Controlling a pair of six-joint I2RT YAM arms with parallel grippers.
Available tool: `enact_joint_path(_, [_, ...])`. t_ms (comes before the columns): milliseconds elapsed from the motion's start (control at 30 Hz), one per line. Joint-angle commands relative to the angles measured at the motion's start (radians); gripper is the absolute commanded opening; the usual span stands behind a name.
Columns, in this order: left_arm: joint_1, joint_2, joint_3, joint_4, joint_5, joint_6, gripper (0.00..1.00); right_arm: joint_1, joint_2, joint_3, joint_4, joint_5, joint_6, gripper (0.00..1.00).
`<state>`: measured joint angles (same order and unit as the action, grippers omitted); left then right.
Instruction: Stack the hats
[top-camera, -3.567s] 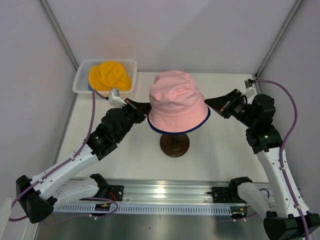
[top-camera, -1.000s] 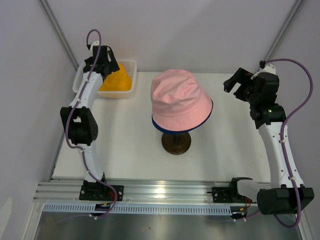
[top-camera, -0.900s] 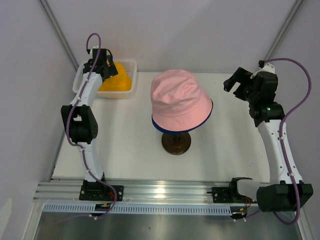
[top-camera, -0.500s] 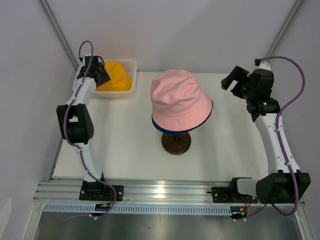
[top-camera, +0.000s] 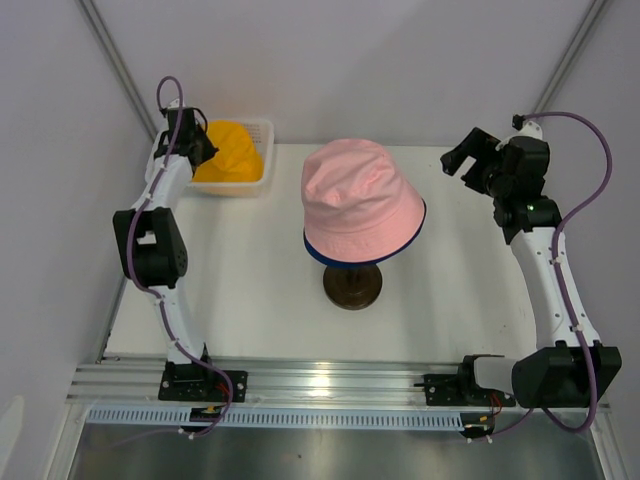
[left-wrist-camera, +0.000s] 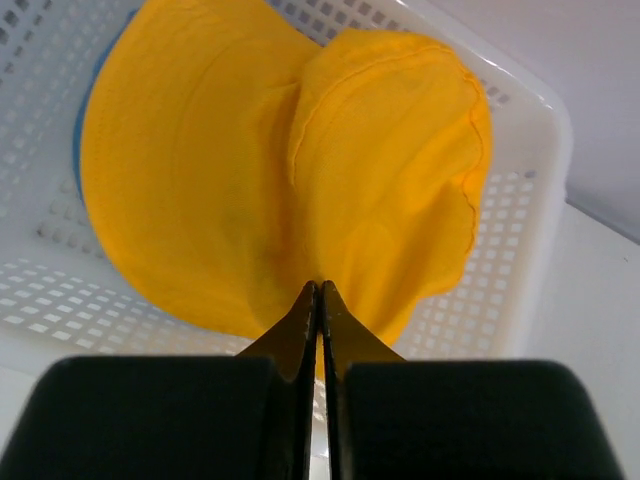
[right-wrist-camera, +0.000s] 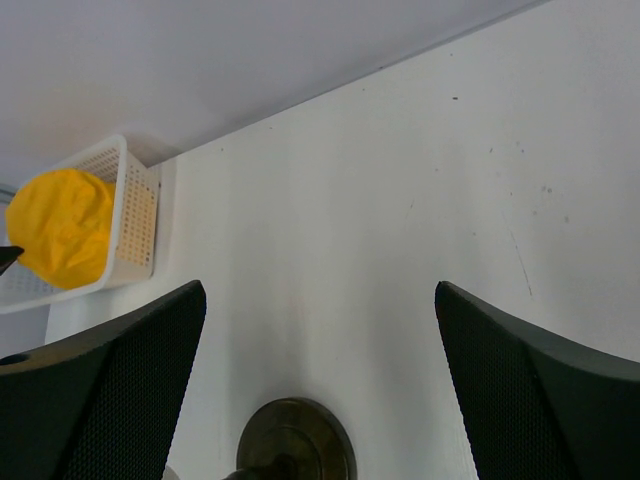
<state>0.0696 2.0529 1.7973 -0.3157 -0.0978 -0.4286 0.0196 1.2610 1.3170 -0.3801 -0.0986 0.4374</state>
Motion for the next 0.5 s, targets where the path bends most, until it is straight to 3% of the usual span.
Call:
enact_joint_path(0, [0.004, -0.164, 0.027, 0.006, 0.145, -0.021, 0.01, -0.006, -0.051, 0.007, 0.032, -0.004, 0.027, 1.00])
enact_joint_path(133, [0.004, -0.331, -0.001, 0.053, 0.425, -0.097, 0.01, -0.006, -0.115, -0.016, 0.063, -0.006, 0.046, 0.99])
enact_joint_path(267, [0.002, -0.433, -0.009, 0.144, 0.626, -0.273, 0.01, -0.006, -0.164, -0.044, 0.058, -0.027, 0.073, 0.99])
enact_joint_path(467, [-0.030, -0.545, -0.019, 0.240, 0.739, -0.441, 0.01, -0.006, -0.259, -0.082, 0.063, -0.073, 0.101, 1.00])
